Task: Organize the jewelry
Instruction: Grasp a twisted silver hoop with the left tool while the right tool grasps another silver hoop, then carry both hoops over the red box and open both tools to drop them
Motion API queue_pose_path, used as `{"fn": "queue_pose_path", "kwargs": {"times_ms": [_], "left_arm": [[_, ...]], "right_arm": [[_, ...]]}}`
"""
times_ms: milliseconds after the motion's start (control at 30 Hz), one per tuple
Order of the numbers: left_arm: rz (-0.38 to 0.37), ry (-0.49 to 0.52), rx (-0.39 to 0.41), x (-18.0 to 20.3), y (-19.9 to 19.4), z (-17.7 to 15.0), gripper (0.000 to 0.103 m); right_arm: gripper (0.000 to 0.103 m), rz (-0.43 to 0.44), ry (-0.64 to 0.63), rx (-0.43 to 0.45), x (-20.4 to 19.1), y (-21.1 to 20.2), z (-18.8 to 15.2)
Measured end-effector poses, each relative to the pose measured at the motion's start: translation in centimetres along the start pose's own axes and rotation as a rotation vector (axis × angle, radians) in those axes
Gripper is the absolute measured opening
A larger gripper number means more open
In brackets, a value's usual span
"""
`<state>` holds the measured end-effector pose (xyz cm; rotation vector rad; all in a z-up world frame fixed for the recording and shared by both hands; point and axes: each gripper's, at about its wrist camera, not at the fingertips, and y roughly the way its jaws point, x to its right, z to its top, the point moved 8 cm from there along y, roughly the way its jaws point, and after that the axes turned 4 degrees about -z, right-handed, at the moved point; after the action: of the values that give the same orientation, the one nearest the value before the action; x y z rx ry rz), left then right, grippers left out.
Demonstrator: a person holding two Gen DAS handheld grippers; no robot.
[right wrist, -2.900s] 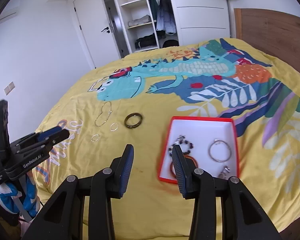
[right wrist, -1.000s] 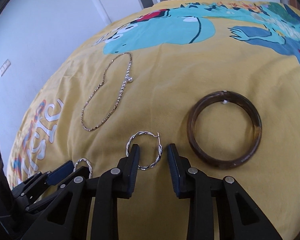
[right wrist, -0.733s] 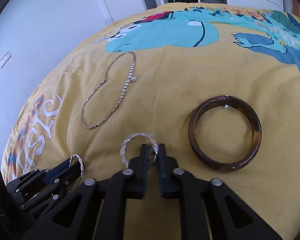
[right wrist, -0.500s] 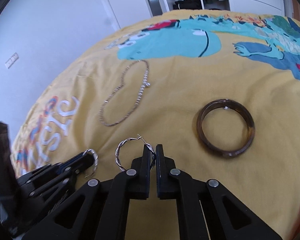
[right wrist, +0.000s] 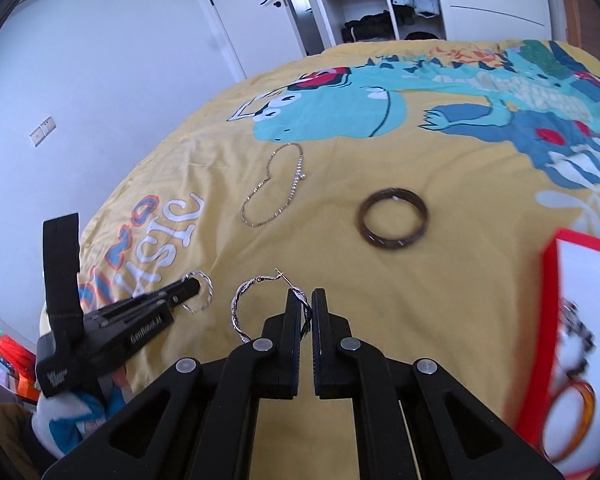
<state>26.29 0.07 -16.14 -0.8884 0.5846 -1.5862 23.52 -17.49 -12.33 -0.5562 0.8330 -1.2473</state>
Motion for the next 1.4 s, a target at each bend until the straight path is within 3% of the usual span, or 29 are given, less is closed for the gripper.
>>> {"fn": "queue_pose_path", "kwargs": {"times_ms": [200, 533, 767, 933, 1100, 1400], "left_arm": [[-0.043, 0.063, 0.002, 4.2, -2.6, -0.7, 0.004], [-0.178, 0.22, -0.033, 17.3, -2.2, -1.2, 0.004], [-0.273, 0.335, -0.065, 27.9, 0.5, -1.6, 0.004], [-0.293, 0.398, -0.102, 33.6, 3.5, -2.5, 0.004], [-0.264, 0.423, -0.149, 36.3, 7.1, -3.8, 0.004], [-0.195, 0.417, -0.193, 36.3, 10.4, -4.4, 0.005]], "right_arm": [[0.005, -0.078, 0.046, 0.016, 5.2, -4.6, -1.9], [0.005, -0.267, 0.122, 0.037, 18.6, -10.3, -3.0], [0.005, -0.313, 0.125, 0.035, 25.3, -9.8, -1.5], [0.005, -0.318, 0.12, 0.021, 28.3, -7.8, -0.4], [0.005, -0.323, 0.108, -0.015, 30.5, -5.4, 0.0], [0.005, -0.34, 0.087, -0.081, 32.3, -2.2, -0.6]]}}
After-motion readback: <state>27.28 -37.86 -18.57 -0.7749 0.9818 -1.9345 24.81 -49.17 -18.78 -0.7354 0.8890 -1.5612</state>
